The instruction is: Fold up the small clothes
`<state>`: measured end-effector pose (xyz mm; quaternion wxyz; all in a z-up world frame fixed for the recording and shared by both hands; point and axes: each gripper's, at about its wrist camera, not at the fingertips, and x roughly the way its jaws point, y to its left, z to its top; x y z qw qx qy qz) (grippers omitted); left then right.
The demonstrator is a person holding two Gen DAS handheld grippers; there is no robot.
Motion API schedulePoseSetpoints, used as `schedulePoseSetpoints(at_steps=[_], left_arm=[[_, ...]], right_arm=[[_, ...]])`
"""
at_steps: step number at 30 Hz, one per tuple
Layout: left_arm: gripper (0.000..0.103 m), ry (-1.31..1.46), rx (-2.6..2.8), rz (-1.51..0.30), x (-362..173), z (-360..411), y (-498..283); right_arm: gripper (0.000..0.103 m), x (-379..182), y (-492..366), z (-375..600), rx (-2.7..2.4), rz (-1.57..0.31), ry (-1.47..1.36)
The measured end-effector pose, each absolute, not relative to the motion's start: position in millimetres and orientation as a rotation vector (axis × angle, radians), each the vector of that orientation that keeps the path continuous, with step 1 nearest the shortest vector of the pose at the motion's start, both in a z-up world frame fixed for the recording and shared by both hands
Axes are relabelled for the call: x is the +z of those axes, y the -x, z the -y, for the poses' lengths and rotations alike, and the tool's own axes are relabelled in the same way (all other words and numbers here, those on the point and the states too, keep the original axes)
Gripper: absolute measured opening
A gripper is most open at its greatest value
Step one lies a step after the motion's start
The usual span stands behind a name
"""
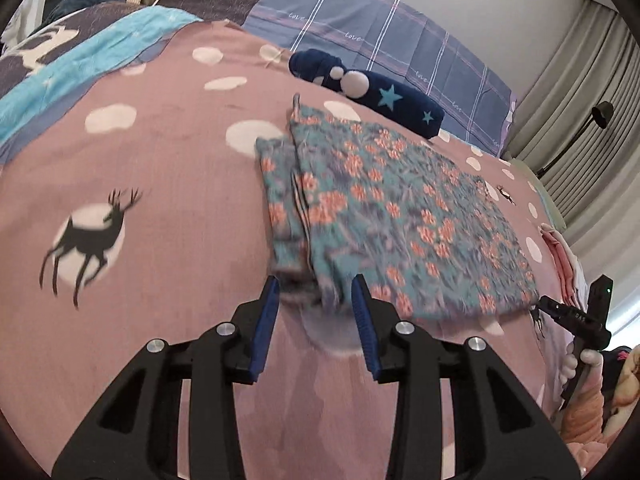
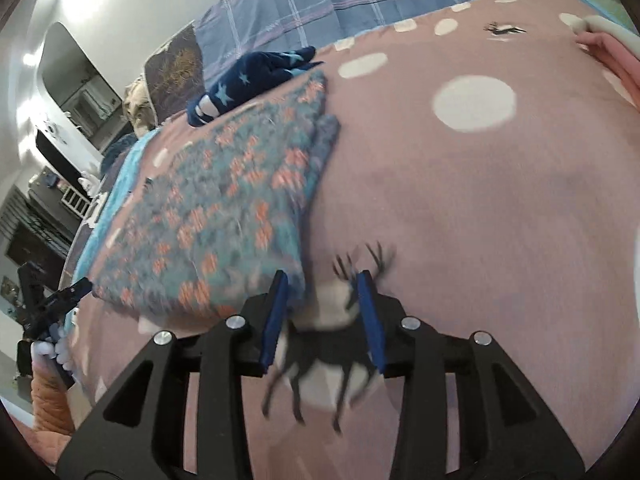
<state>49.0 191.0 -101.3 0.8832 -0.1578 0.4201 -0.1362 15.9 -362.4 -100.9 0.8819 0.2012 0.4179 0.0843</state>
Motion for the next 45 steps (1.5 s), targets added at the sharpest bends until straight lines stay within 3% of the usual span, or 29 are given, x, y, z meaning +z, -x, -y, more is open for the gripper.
schedulePoseSetpoints(at_steps=[10,12,13,14,18,19,26,28,29,31,42,43,44,45], left_arm=[[0.037,0.227,-0.263,-0.865,-110.7,-175.8,-46.1],[0.03,0.205,-0.259,-0.864,-113.1,-172.6,-51.2],[0.012,0.206,-0.271,-0.865,-113.3,-171.8,-53.2],[0.006,0.206,-0.275,-0.871,-113.1,-171.0,-54.5],[0.006,0.162,-0.265,-0.838,-95.9,-176.4,-41.4],[0.0,0.157,-0.242,-0.841,-95.6,-184.3,-39.0],[0.0,0.305,-0.201,-0.871,-114.1,-220.7,-24.6],[0.006,0.302,-0.266,-0.863,-110.6,-206.3,-21.5],[0.021,0.302,-0.284,-0.861,-109.3,-200.4,-21.5],[0.036,0.326,-0.321,-0.866,-107.2,-187.3,-24.2],[0.038,0.598,-0.354,-0.925,-134.9,-164.4,-59.7],[0.032,0.634,-0.342,-0.919,-135.1,-168.5,-62.3],[0.01,0.671,-0.307,-0.908,-135.2,-174.0,-64.8],[0.006,0.696,-0.276,-0.9,-133.7,-179.5,-66.2]], right_arm=[[0.042,-96.3,21.9,365.3,0.156,-0.835,-0.439],[0.042,-97.5,25.5,366.5,0.15,-0.836,-0.448],[0.043,-97.6,26.3,366.5,0.147,-0.836,-0.45],[0.043,-98.0,27.7,366.3,0.146,-0.836,-0.452],[0.043,-94.7,30.8,365.0,0.134,-0.832,-0.443],[0.043,-93.7,32.5,364.8,0.134,-0.83,-0.44],[0.047,-100.5,27.7,369.9,0.122,-0.844,-0.476],[0.047,-100.4,25.5,365.7,0.133,-0.847,-0.463],[0.047,-99.8,23.5,362.8,0.142,-0.849,-0.453],[0.047,-97.8,21.1,358.7,0.153,-0.847,-0.439],[0.048,-103.3,-16.9,341.1,0.286,-0.843,-0.318],[0.05,-105.2,-22.6,338.5,0.298,-0.845,-0.313],[0.048,-107.8,-30.4,335.1,0.302,-0.852,-0.309],[0.038,-106.9,-33.3,332.0,0.304,-0.848,-0.305]])
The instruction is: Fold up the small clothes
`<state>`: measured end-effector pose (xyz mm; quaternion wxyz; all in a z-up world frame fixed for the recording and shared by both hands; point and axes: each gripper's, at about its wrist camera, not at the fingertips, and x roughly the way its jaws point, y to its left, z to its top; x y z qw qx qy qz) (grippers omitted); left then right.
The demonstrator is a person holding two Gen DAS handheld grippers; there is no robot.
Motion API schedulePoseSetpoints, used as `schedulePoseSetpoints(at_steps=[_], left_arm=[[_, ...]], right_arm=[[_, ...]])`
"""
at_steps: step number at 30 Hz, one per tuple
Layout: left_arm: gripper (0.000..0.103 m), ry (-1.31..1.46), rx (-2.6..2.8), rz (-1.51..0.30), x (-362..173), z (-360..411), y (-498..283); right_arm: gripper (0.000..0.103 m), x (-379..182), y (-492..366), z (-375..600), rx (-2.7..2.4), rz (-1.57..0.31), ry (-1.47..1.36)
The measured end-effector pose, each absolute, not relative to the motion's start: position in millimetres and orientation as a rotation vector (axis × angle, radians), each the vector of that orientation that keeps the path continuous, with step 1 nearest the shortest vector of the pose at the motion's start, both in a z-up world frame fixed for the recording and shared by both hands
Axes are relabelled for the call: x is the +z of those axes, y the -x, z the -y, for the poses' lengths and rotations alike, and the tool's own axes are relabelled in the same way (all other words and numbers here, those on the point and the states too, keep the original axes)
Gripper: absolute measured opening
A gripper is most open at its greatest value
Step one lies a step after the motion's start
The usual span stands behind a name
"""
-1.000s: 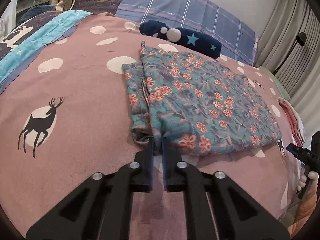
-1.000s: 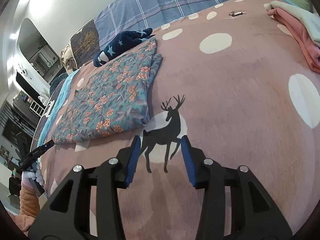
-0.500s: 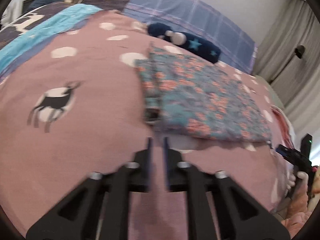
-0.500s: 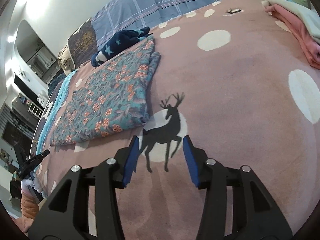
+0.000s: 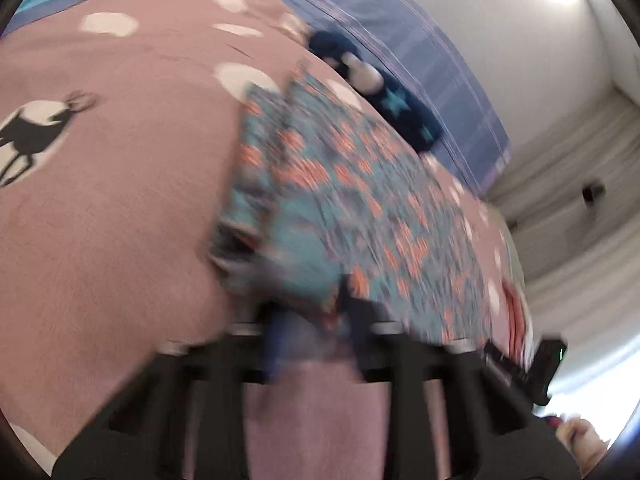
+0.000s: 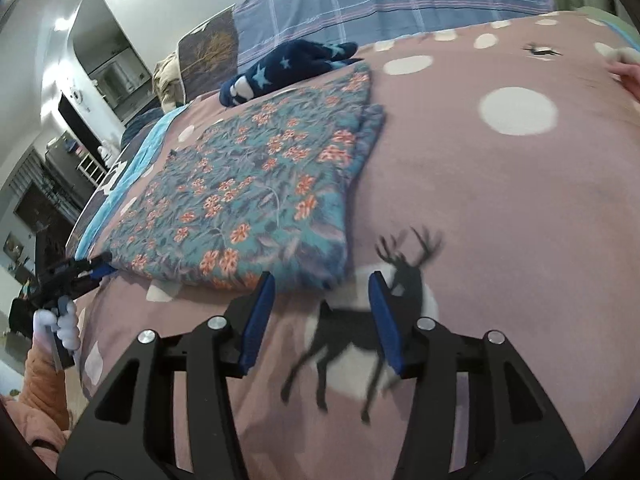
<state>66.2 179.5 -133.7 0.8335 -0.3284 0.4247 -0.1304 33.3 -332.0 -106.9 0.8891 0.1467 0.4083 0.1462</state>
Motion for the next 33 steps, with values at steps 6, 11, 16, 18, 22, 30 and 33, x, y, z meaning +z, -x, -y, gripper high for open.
schedulePoseSetpoints(at_steps=[6,11,16,18,22,30,33], left_arm=[[0.004,0.499,-0.128,-0.898,-106.4,-167.5,-65.1],[0.004,0.5,-0.087,-0.919,-116.0,-169.3,-57.1],[0.005,0.494,-0.083,-0.916,-111.1,-170.5,-51.9],[0.006,0.479,-0.084,-0.918,-109.2,-167.3,-50.9],[0.031,0.513,-0.105,-0.959,-120.4,-167.2,-50.1],[0.002,0.771,-0.219,-0.908,-134.3,-182.4,-60.5],[0.002,0.682,-0.211,-0.861,-110.2,-174.9,-51.7]], right_arm=[[0.01,-61.2,-24.8,329.7,0.307,-0.704,-0.26],[0.009,-87.7,-11.2,338.9,0.279,-0.781,-0.263],[0.008,-96.6,14.5,378.9,0.271,-0.768,-0.463],[0.01,-104.5,19.0,389.0,0.291,-0.785,-0.554],[0.044,-121.1,8.5,387.0,0.396,-0.831,-0.742],[0.013,-133.1,-58.3,358.9,0.417,-0.912,-0.837],[0.01,-113.6,-45.7,359.7,0.403,-0.846,-0.826]])
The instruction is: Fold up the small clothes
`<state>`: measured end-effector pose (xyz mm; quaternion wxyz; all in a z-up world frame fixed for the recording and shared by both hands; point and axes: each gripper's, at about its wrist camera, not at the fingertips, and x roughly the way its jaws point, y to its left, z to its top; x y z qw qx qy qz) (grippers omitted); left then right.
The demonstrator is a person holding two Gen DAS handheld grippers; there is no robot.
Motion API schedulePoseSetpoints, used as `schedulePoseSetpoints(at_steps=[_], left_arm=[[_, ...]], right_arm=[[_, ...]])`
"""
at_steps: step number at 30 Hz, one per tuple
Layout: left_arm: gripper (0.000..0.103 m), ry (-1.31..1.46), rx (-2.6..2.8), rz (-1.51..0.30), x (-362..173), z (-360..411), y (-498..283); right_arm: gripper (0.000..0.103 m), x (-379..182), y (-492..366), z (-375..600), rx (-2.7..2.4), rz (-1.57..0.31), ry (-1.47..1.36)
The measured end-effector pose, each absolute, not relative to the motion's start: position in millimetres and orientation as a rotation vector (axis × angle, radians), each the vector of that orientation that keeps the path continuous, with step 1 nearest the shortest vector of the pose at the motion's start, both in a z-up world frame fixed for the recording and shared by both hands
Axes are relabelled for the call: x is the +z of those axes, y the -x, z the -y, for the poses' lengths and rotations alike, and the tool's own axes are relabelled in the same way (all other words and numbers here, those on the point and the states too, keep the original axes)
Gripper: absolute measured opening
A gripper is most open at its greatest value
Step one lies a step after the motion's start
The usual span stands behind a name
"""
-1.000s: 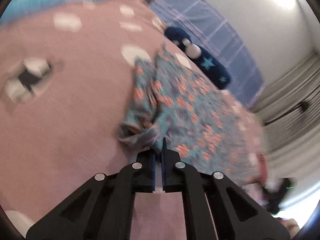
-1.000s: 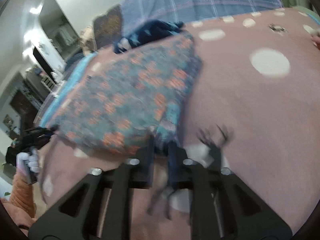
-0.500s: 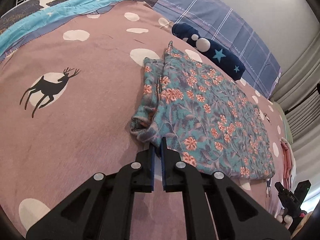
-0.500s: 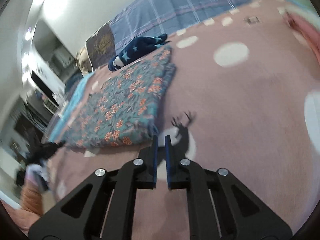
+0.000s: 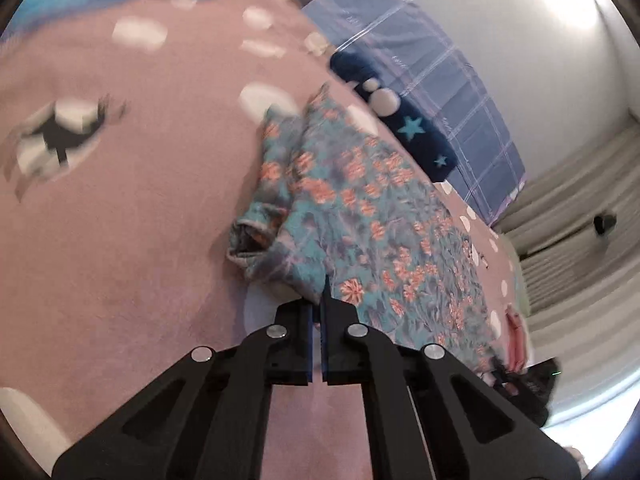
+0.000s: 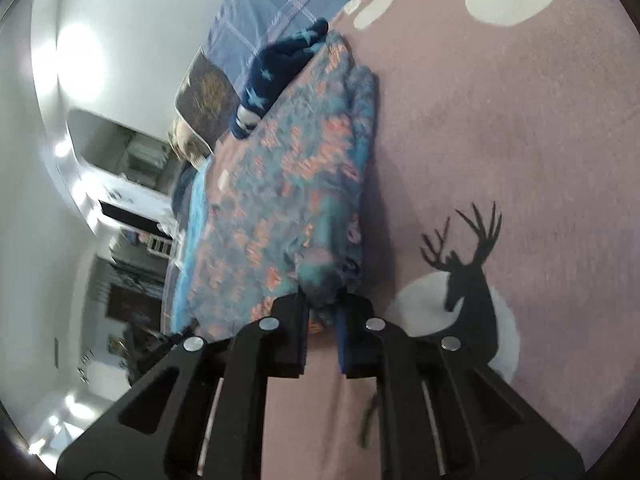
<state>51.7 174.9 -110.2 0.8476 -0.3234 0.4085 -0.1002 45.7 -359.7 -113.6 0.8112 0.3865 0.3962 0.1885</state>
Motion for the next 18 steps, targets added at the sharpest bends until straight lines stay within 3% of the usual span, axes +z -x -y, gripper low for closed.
schedulePoseSetpoints(at_steps=[6,12,18], left_arm=[[0.002,0.504,-0.214,-0.867,-69.8,-166.9,-9.5],[0.003,0.386,0.011,-0.968,-97.3,-184.0,19.0],[0.006,0.146,-0.044,-0.816,-37.6,-136.1,20.7]], right_arm=[[0.008,-70.5,20.8,355.9,0.405,-0.794,-0.673],[0.016,-109.7,56.5,358.0,0.312,-0.976,-0.624],[0.016,-105.7,70.7,391.0,0.236,-0.895,-0.655]])
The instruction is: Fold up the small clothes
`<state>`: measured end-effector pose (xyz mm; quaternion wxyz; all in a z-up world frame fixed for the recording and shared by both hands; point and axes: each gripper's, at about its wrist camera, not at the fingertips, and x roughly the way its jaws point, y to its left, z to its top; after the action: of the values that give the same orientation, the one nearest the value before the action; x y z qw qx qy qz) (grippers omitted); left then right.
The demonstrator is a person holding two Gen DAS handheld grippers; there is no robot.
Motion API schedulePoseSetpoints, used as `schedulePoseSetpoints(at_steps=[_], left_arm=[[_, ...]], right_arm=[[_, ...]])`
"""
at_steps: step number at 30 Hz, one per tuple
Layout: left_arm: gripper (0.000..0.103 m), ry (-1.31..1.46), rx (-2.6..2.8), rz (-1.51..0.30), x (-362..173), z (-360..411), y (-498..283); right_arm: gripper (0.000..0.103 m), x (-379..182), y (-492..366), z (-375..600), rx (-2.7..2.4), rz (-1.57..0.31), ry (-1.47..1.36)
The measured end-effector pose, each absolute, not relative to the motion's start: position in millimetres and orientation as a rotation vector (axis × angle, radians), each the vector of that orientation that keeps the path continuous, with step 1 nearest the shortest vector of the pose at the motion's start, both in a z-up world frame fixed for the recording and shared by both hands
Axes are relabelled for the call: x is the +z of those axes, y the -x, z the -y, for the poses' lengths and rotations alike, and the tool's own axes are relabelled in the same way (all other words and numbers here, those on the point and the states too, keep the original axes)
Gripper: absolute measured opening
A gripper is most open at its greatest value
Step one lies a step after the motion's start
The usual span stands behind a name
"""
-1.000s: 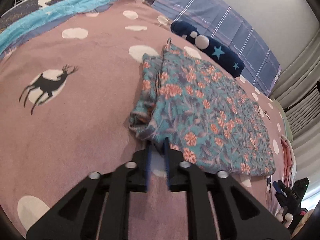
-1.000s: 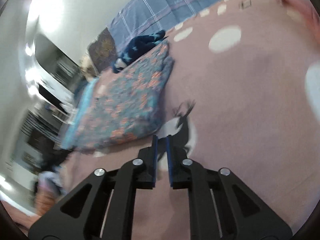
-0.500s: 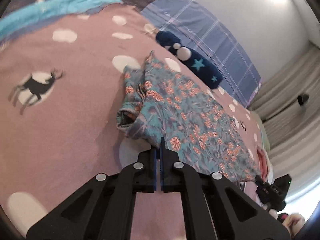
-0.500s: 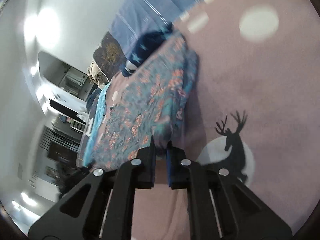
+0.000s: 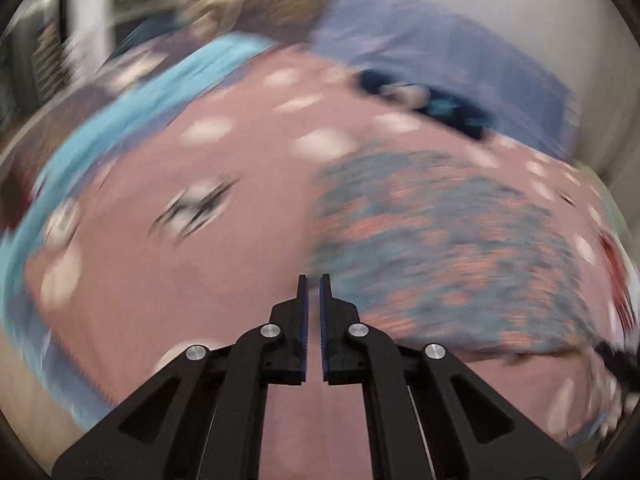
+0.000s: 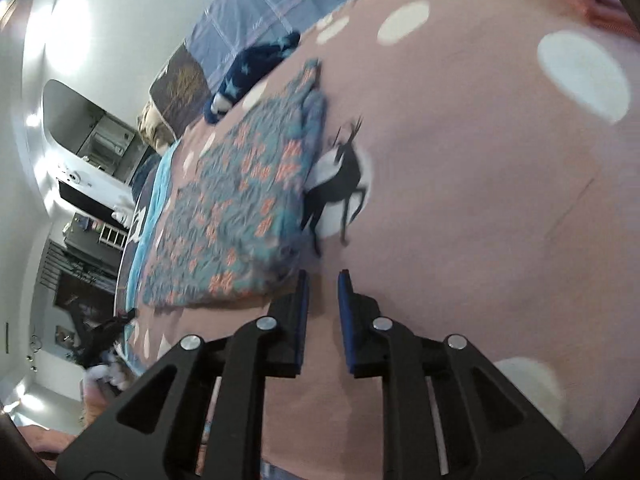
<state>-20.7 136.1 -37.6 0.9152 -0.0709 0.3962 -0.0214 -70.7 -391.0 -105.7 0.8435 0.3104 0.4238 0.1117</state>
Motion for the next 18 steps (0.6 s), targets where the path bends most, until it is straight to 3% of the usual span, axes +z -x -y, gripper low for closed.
schedulePoseSetpoints(at_steps=[2,4,10,18], left_arm=[[0.025,0.05,-0.197,-0.79,-25.1,-86.4,17.5],[0.032,-0.054,-0.39,-0.797,-24.8,-21.9,17.1],[0.033,-0.356,-0.765,-0.817,-57.4,130.8,31.2],[0.036,-0.567,-0.857,-0.787,-96.7,213.8,35.5]], right_arm=[[0.016,-102.5,68.4,387.4,0.24,-0.883,-0.619],[0.016,-102.8,64.6,378.5,0.256,-0.878,-0.58],[0.023,-112.4,71.0,382.7,0.244,-0.866,-0.604],[0.029,-113.4,86.1,414.3,0.182,-0.824,-0.653]])
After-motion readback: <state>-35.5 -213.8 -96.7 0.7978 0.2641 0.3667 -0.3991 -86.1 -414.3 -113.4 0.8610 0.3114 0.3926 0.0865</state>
